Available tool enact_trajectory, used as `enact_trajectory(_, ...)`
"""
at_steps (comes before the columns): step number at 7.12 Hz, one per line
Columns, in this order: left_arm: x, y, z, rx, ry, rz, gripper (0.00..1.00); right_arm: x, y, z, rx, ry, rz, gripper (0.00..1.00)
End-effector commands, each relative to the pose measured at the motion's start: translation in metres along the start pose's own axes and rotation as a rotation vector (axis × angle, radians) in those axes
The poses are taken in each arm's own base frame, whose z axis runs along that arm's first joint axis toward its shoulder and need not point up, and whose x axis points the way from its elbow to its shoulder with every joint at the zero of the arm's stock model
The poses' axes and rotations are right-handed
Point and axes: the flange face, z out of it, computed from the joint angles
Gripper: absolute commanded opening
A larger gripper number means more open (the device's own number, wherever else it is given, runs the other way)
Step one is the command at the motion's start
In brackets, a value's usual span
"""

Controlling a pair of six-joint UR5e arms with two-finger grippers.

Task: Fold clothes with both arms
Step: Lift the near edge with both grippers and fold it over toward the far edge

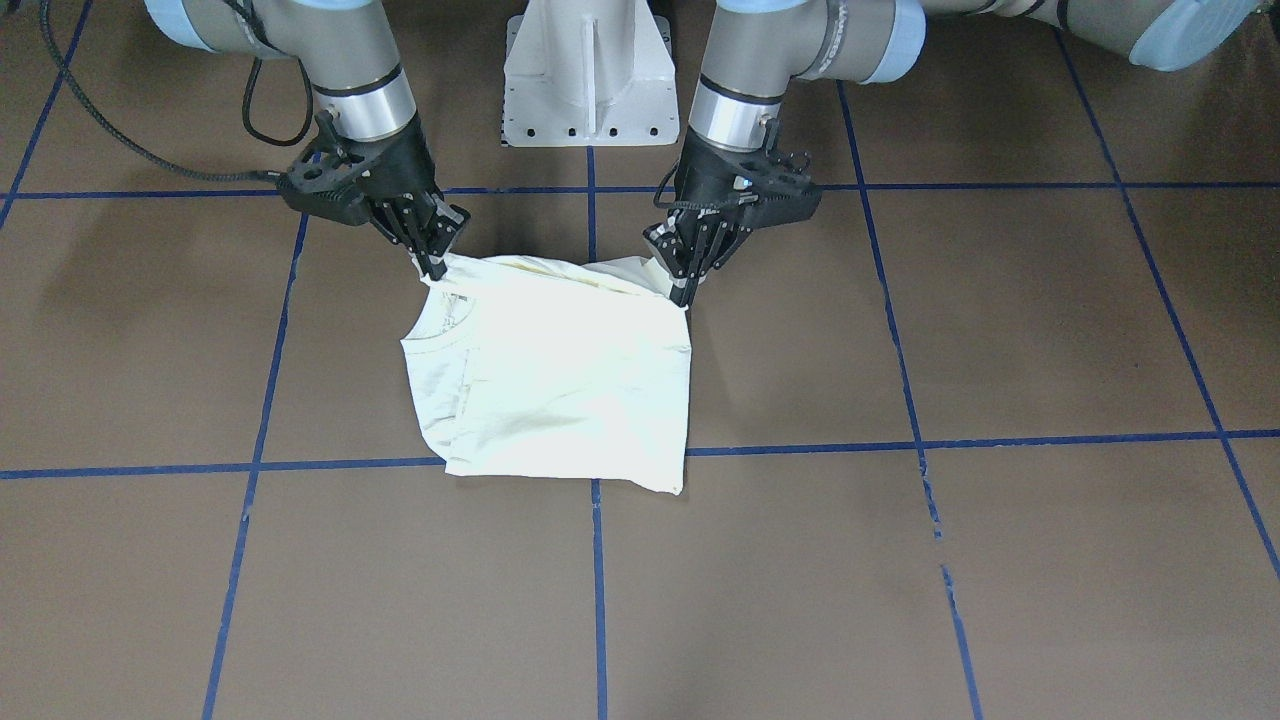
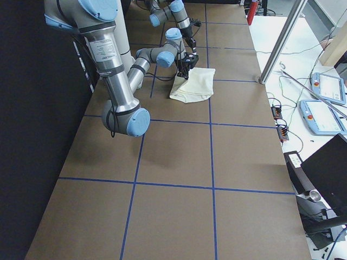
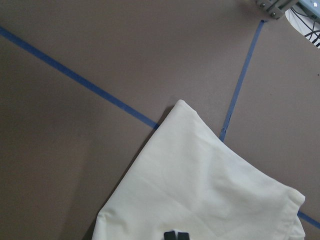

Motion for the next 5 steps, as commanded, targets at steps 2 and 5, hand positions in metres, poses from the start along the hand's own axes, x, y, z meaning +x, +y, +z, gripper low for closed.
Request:
enact_trajectory(2,0.011,-0.019,0.031,0.027,0.008,0.060,0.00,-0.013,-0.029,0.041,0.022,0.037,0.011,0.00)
enact_trajectory(5,-0.002,-0.030,0.077,0.033,0.057,0.101,0.00,-0.032,-0.050,0.081,0.026,0.048,0.028,0.00)
